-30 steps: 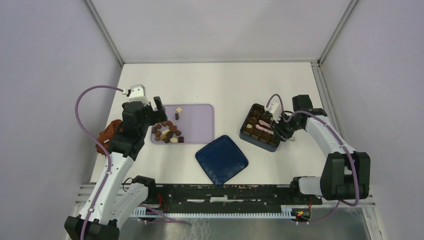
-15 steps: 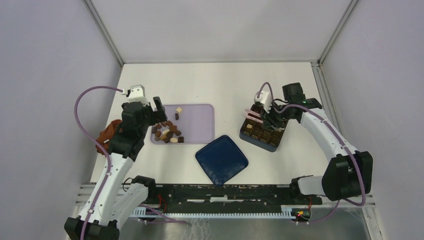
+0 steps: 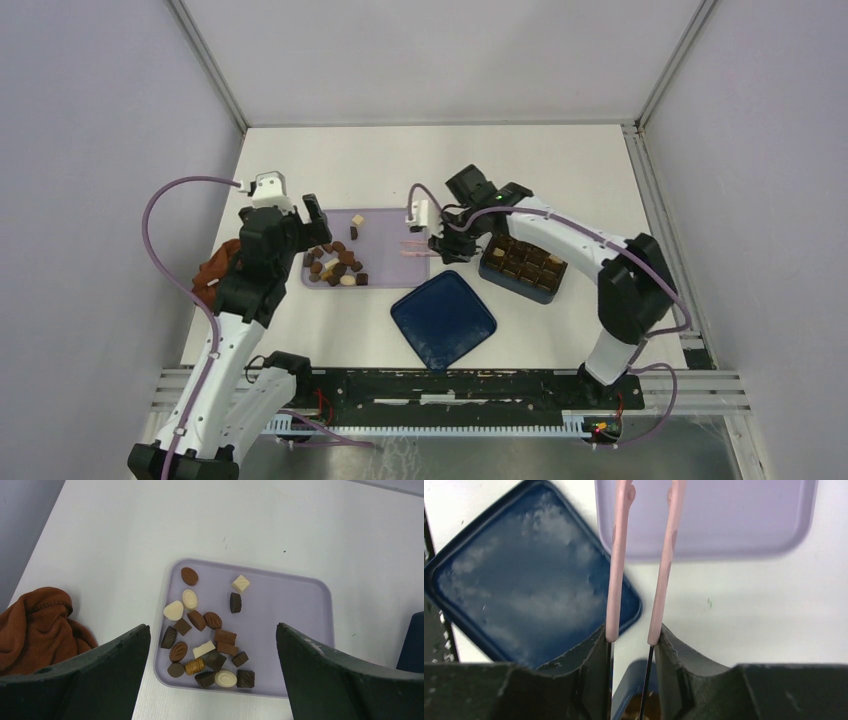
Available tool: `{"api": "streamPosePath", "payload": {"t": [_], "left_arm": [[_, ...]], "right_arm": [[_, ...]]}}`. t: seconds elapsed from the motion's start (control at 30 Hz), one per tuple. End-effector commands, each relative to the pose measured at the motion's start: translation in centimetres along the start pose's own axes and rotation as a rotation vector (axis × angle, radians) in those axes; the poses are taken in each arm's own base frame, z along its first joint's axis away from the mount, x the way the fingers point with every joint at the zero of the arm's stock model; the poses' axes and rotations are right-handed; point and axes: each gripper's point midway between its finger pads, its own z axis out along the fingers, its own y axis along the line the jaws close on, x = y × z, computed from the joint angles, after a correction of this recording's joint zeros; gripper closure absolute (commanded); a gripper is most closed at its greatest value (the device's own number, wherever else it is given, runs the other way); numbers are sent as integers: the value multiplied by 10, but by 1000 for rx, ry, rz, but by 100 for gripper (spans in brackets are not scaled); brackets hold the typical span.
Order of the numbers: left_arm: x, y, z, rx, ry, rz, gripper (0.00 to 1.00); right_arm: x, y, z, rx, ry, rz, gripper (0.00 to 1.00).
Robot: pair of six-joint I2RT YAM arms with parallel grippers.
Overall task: Pack the chocolate
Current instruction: Place the fake chocolate in the packing box.
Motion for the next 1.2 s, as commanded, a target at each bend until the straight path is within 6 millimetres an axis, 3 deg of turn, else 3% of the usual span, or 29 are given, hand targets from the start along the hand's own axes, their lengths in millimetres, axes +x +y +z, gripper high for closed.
{"api": "streamPosePath", "payload": {"t": [0.0, 0.2, 0.43, 1.0, 1.17], "left_arm": [[-14, 9, -4, -35, -63, 14, 0], [-18, 11, -7, -47, -85, 6, 0], [-20, 12, -9, -47, -95, 2, 0], [-21, 11, -10, -39, -99, 3, 0], [-20, 11, -9, -39, -95, 3, 0]], "right_arm": [[-35, -18, 27, 43, 22, -82, 60], [-47, -25, 70, 46, 95, -153, 60], [-59, -33, 100, 48, 127, -187, 60], [-50, -26, 131, 12, 176, -208, 60], [-55, -19, 134, -3, 164, -222, 59]]}}
